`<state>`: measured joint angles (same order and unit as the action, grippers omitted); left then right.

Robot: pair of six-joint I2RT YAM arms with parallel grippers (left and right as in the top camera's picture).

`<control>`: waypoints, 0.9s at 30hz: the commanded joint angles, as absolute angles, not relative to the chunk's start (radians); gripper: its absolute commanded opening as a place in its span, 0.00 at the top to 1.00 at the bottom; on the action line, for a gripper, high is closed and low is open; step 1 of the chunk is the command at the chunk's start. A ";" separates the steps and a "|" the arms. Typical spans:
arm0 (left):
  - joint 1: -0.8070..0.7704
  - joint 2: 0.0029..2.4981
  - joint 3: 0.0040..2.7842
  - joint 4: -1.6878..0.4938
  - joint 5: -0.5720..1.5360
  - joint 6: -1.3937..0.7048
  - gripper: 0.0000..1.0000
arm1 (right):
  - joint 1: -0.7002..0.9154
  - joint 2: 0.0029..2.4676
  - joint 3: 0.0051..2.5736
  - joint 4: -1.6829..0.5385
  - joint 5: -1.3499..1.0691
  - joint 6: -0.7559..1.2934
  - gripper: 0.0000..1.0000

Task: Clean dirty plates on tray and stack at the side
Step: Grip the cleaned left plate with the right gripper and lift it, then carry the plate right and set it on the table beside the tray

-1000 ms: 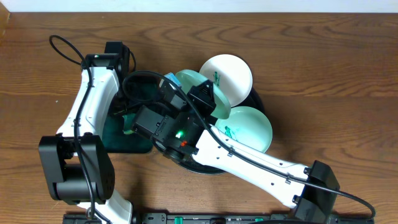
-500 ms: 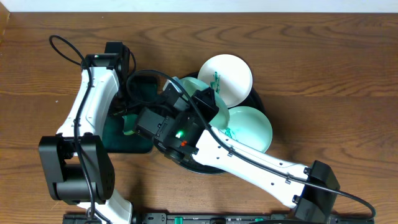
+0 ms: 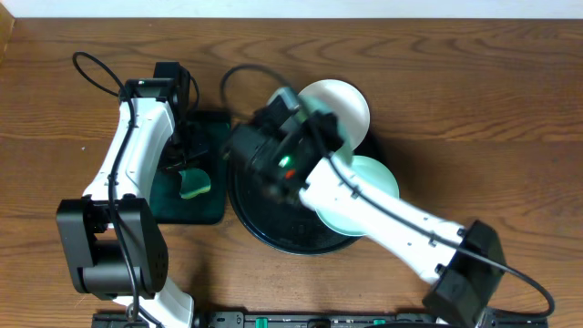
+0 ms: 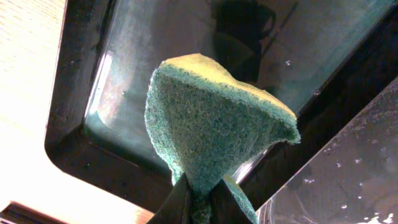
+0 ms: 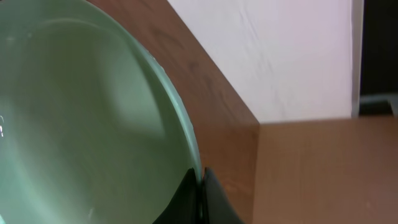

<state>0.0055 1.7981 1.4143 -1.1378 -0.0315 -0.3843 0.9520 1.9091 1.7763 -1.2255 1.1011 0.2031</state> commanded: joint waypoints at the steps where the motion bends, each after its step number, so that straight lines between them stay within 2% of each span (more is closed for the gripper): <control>1: 0.010 1.807 1.415 -1.144 -0.033 -0.367 0.93 | 0.853 1.896 1.774 -1.224 1.145 0.231 0.99; 6: 0.010 1.807 1.415 -1.143 -0.033 -0.367 0.92 | 0.660 1.896 1.774 -1.202 1.028 0.231 0.99; 16: 0.010 1.807 1.415 -1.136 -0.033 -0.367 0.92 | 0.233 1.896 1.774 -1.128 0.633 0.231 0.99; 22: 0.010 1.807 1.415 -1.136 -0.033 -0.367 0.92 | 0.064 1.901 1.773 -1.071 0.446 0.223 0.99; 27: 0.010 1.807 1.415 -1.136 -0.033 -0.367 0.93 | -0.038 1.937 1.771 -1.046 0.380 0.223 0.99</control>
<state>0.0055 1.7981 1.4143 -1.1324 -0.0319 -0.3843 0.0093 1.9102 1.7756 -1.0512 0.4664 0.2089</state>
